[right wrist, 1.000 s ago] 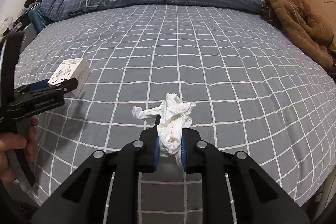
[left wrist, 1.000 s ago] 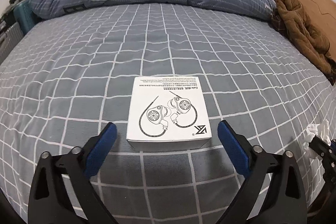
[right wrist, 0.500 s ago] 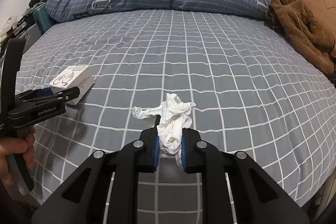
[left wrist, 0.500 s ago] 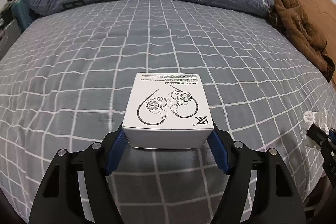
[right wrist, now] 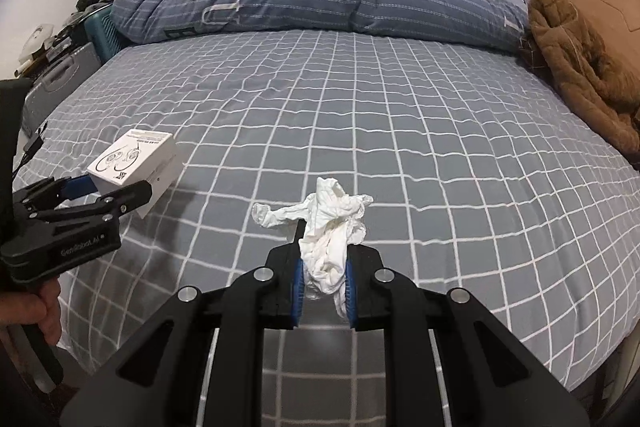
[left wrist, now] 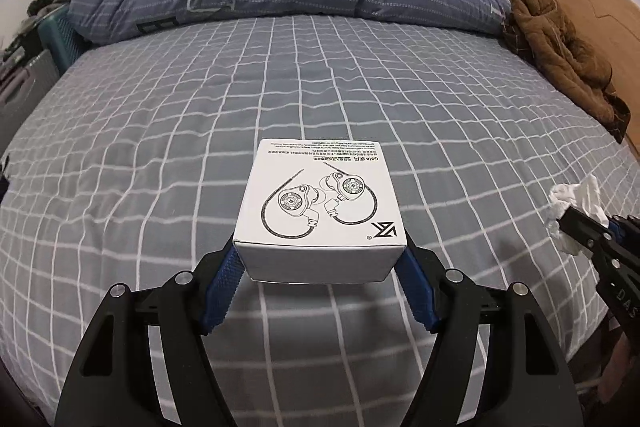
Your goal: Collect trash
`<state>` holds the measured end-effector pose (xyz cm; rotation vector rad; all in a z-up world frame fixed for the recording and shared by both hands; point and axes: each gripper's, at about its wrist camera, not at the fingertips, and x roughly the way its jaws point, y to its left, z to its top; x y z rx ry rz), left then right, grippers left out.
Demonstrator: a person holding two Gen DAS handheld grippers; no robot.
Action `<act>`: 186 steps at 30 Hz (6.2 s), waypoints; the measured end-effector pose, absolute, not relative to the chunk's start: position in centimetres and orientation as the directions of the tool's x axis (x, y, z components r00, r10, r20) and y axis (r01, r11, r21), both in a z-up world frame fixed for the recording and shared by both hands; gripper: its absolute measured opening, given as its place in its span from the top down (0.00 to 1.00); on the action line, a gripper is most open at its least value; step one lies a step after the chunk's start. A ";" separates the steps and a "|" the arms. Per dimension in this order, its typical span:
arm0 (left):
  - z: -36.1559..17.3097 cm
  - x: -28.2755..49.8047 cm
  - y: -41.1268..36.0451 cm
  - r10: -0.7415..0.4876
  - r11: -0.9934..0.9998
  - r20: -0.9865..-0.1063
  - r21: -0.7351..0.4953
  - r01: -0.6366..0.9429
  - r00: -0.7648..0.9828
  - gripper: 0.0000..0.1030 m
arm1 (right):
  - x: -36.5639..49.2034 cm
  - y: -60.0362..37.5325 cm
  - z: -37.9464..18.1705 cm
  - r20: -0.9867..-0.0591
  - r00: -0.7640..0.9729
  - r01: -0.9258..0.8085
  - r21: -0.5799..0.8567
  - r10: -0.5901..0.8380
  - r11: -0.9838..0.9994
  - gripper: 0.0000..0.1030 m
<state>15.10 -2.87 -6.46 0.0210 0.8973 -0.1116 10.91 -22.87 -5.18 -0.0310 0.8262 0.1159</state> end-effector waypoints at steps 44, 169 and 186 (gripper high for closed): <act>-3.2 -2.4 -1.5 -0.121 0.992 -0.733 -0.109 0.060 0.670 0.33 | -3.5 -19.2 -2.3 -0.687 0.712 -0.178 0.023 0.144 0.984 0.83; -14.0 -12.9 -0.9 -0.087 0.996 -0.874 -0.089 0.019 0.478 0.06 | -12.9 -22.8 -12.7 -0.847 0.530 -0.046 0.002 0.026 0.999 0.07; -0.5 -17.2 -0.4 -0.080 0.996 -0.731 -0.087 0.023 0.678 0.06 | -17.5 -21.4 0.6 -0.669 0.742 -0.083 -0.015 0.052 0.996 0.07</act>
